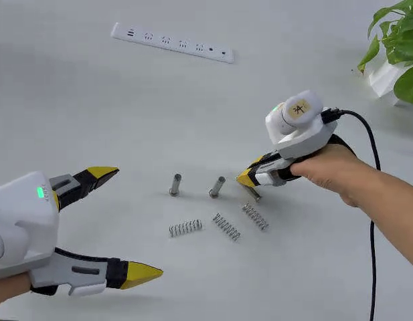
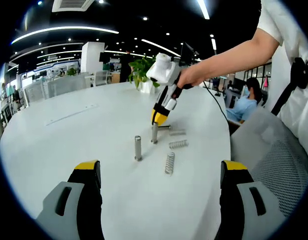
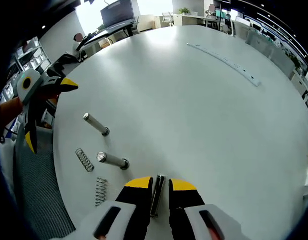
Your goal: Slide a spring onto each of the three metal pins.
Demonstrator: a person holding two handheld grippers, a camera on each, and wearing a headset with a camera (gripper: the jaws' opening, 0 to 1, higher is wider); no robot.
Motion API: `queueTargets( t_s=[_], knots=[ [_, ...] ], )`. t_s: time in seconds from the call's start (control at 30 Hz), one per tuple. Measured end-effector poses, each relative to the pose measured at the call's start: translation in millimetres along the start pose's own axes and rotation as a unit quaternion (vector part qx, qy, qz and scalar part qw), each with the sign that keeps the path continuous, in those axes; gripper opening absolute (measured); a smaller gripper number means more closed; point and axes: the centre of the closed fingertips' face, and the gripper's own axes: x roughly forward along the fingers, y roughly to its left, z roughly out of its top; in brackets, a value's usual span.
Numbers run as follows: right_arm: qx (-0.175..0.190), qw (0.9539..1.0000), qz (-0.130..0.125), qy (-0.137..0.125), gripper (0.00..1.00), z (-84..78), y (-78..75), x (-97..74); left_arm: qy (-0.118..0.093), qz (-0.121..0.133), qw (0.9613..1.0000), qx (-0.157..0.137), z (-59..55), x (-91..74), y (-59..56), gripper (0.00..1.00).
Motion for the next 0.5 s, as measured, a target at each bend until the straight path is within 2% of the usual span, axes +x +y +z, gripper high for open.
queueTargets(
  t_s=[0.23, 0.3, 0.5],
  knots=[
    [-0.009, 0.9997, -0.003, 0.023, 0.07, -3.7, 3.6, 5.7, -0.002, 0.000, 1.0000, -0.005, -1.0, 1.2, 0.3, 0.99],
    [-0.013, 0.9996, -0.006, 0.026, 0.05, -3.6, -0.9, 8.3, -0.003, 0.000, 1.0000, -0.006, -1.2, 1.3, 0.7, 0.99],
    [-0.018, 0.9993, -0.006, 0.033, 0.06, -4.1, -1.8, 10.0, -0.002, 0.001, 1.0000, -0.009, -2.4, 0.5, 1.7, 0.98]
  ],
)
